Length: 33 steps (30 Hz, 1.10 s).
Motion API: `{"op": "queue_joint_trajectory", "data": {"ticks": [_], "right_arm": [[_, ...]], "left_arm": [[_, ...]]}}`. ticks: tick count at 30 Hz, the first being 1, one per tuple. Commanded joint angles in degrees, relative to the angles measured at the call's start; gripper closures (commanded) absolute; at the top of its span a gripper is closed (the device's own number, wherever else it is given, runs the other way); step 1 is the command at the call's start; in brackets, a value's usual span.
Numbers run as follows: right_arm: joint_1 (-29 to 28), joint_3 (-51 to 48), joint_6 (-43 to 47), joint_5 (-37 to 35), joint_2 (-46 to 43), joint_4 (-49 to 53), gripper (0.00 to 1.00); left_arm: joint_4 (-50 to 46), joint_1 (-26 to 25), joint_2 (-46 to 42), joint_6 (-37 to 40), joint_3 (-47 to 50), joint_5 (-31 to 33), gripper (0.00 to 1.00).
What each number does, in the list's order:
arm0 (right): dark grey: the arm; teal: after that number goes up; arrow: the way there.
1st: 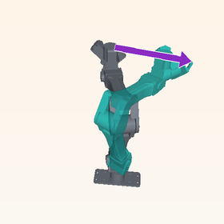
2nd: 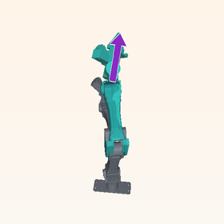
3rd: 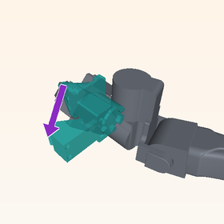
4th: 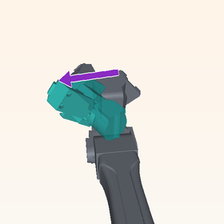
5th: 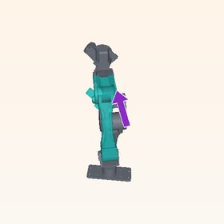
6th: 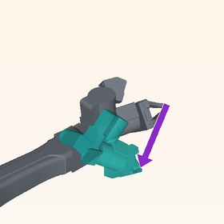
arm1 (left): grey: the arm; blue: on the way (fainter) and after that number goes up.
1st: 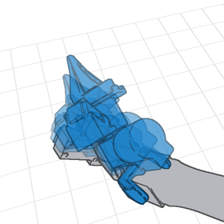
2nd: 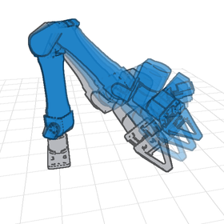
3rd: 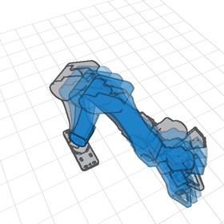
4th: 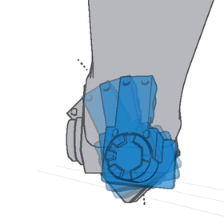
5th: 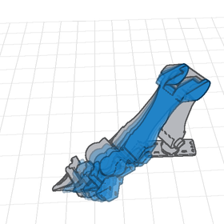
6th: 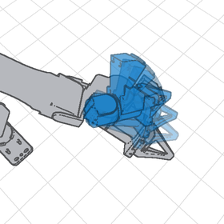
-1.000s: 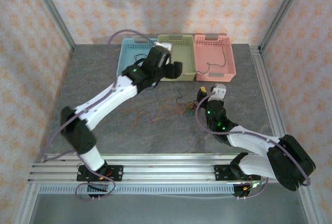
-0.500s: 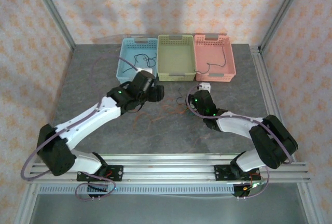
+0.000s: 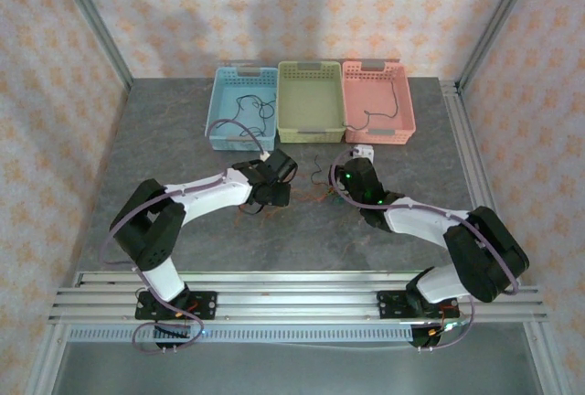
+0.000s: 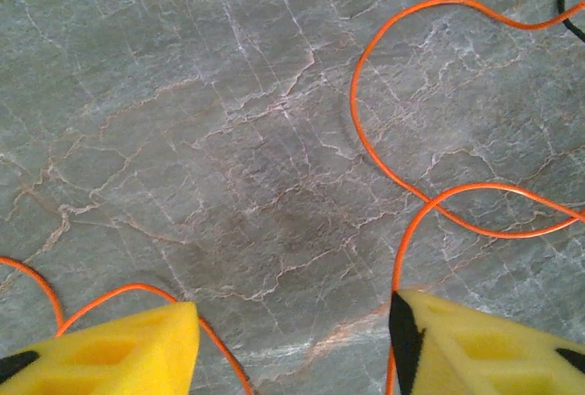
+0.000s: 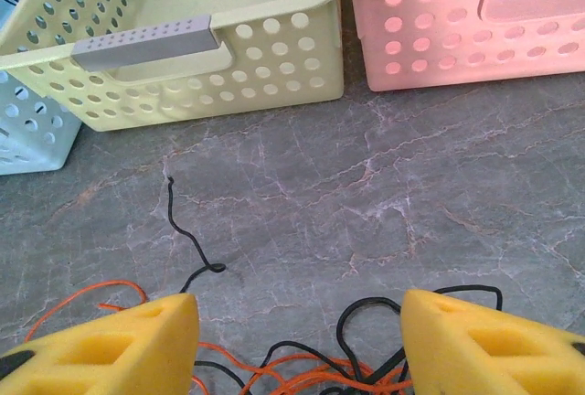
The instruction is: Untangle the cables
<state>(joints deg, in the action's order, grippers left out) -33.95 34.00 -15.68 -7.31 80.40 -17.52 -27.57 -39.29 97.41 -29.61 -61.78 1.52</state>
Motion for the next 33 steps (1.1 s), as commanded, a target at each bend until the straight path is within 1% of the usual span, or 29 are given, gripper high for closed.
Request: {"op": "queue_joint_trajectory", "data": {"ticks": [1,4,6,7,8,9,10,12,15,19,27,29,31,32,33], "right_arm": [[0.21,-0.11,-0.64,-0.86,-1.41,0.47,0.4],[0.29,-0.25,-0.73,-0.93,-1.56,0.21,0.4],[0.28,-0.38,-0.62,-1.12,-1.87,0.21,0.4],[0.29,-0.47,-0.6,-1.26,-2.0,0.16,0.4],[0.27,-0.56,-0.57,-1.37,-2.08,-0.05,0.39],[0.29,-0.64,-0.55,-1.38,-2.09,-0.19,0.39],[0.29,-0.69,-0.57,-1.39,-2.05,-0.32,0.39],[0.29,-0.69,-0.56,-1.3,-1.92,-0.41,0.39],[0.28,-0.62,-0.49,-1.21,-2.03,-0.35,0.39],[0.25,-0.95,-0.3,-1.65,-2.62,-0.65,0.39],[0.29,-0.86,-0.36,-1.12,-2.11,-0.81,0.39],[0.29,-0.86,-0.38,-0.99,-2.01,-0.76,0.39],[0.27,-0.84,-0.4,-0.86,-1.99,-0.77,0.39],[0.27,-0.74,-0.38,-0.86,-1.94,-0.76,0.39],[0.29,-0.78,-0.37,-0.88,-1.94,-0.84,0.39]], "left_arm": [[0.78,-0.77,1.57,0.29,-1.91,-0.88,0.5],[0.37,-1.27,2.8,0.47,-2.62,-1.73,0.62],[0.37,-1.48,2.29,0.69,-2.67,-2.53,0.64],[0.3,-1.49,1.82,0.68,-2.59,-2.74,0.63],[0.12,-1.49,1.15,0.56,-2.56,-2.84,0.59],[-0.18,-1.43,0.48,0.59,-2.65,-2.91,0.54],[-0.44,-1.49,-0.09,0.6,-2.69,-2.75,0.51],[-1.14,-1.45,-1.19,0.68,-2.97,-3.0,0.48],[-1.06,-1.89,-2.05,0.91,-2.69,-4.06,0.49],[-2.13,-3.5,-0.52,1.74,-2.72,-2.99,0.48],[-2.98,-3.6,3.17,2.36,-3.56,-0.88,0.48],[-3.57,-3.56,5.05,2.57,-4.29,-0.74,0.49],[-3.5,-3.6,5.86,2.55,-4.49,-0.72,0.54],[-3.24,-3.58,5.87,2.56,-4.49,-0.73,0.57],[-3.06,-3.6,5.66,2.54,-4.41,-0.8,0.63]]}}
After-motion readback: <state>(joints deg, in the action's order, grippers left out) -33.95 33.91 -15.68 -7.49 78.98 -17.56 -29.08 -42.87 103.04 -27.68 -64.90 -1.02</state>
